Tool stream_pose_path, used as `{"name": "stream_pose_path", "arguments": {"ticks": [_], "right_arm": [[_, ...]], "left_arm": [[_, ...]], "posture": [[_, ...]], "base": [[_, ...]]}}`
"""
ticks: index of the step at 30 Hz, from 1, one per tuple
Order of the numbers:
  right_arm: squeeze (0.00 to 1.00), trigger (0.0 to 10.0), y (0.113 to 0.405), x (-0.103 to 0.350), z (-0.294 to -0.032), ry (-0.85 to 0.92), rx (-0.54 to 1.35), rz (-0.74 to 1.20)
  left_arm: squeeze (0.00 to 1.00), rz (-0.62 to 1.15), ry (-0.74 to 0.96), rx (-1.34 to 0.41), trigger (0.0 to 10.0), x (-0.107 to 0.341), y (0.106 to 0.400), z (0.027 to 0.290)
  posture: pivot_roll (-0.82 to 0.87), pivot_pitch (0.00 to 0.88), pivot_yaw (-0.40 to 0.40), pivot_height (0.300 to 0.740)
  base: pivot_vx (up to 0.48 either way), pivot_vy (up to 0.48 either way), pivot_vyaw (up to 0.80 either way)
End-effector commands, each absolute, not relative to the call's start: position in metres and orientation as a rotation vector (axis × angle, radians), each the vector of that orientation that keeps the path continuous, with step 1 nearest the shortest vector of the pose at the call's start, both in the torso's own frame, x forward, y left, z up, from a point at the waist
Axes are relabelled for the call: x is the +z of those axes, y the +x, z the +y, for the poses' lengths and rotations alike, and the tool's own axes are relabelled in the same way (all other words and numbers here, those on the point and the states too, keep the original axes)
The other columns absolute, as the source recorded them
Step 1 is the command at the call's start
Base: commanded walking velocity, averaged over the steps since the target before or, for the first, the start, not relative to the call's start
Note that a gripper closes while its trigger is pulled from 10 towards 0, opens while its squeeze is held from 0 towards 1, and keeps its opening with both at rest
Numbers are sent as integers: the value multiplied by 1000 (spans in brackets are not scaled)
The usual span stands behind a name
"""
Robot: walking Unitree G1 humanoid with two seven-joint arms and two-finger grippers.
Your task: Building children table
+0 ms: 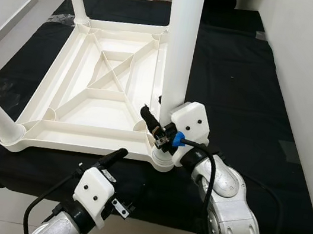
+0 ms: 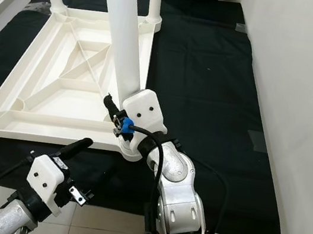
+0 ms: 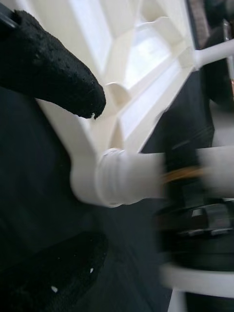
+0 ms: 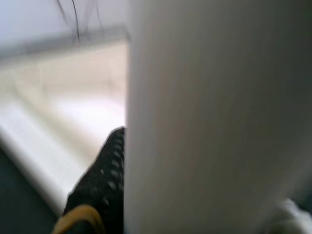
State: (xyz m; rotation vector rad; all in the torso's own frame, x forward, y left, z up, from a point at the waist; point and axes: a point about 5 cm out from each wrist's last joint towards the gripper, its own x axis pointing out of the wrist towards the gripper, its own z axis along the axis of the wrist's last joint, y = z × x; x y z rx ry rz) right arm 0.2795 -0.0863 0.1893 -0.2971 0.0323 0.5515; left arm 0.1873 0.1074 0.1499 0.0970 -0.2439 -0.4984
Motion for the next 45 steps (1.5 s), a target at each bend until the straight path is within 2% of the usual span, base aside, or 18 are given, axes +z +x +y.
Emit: {"name": "stream_pose_path", "arguments": {"ticks": [1,2,3,4,6,7,12,16,23,24,25,36,42,43,45], "right_arm": [[1000,10000,289,195,-91,-222,691,9],[1000,10000,289,195,-91,-222,691,9],[1000,10000,292,215,-91,-185,898,-90],[1000,10000,293,222,-94,-184,969,-118],[1000,10000,293,225,-96,-186,1005,-132],[0,10000,298,233,-103,-271,1120,-150],[0,10000,302,238,-110,-331,1216,-141],[0,10000,309,250,-116,-312,1380,-118],[0,10000,328,271,-123,-265,1481,-162],[0,2941,333,277,-129,-252,1496,-177],[0,0,336,281,-133,-235,1506,-182],[0,0,331,279,-152,-225,1611,-139],[0,0,330,271,-153,-216,1602,-121],[0,0,332,261,-153,-233,1543,-103],[0,0,338,224,-137,-238,1247,35]], "left_arm": [[0,-226,101,-490,10000,146,186,108],[0,-226,101,-490,10000,146,186,108],[0,-229,102,-489,10000,146,187,107],[0,-229,101,-490,10000,146,188,107],[0,-230,101,-491,10000,146,188,107],[0,-231,101,-492,10000,146,188,106],[0,-233,101,-493,10000,146,188,106],[0,-235,102,-492,10000,147,186,106],[0,-234,102,-489,10000,147,183,106],[0,-234,102,-488,10000,147,183,106],[0,-233,102,-488,10000,148,182,106],[0,-232,99,-494,10000,149,181,105],[0,-231,99,-494,10000,148,181,105],[0,-231,99,-493,10000,148,181,105],[0,-230,102,-488,10000,147,180,106]], "posture": [[28,288,-13,740],[28,288,-13,740],[33,285,-15,740],[33,285,-15,740],[33,285,-15,740],[38,280,-17,740],[42,278,-17,740],[60,277,-16,740],[72,275,-12,740],[76,275,-12,740],[76,276,-11,740],[69,286,-3,740],[69,286,-3,740],[68,290,-17,740],[66,299,-27,740]], "base": [[0,0,0],[0,0,0],[0,0,0],[0,0,0],[0,0,0],[0,0,0],[0,0,0],[0,0,0],[0,0,0],[0,0,0],[0,0,0],[0,0,0],[0,0,0],[0,0,0],[0,0,0]]}}
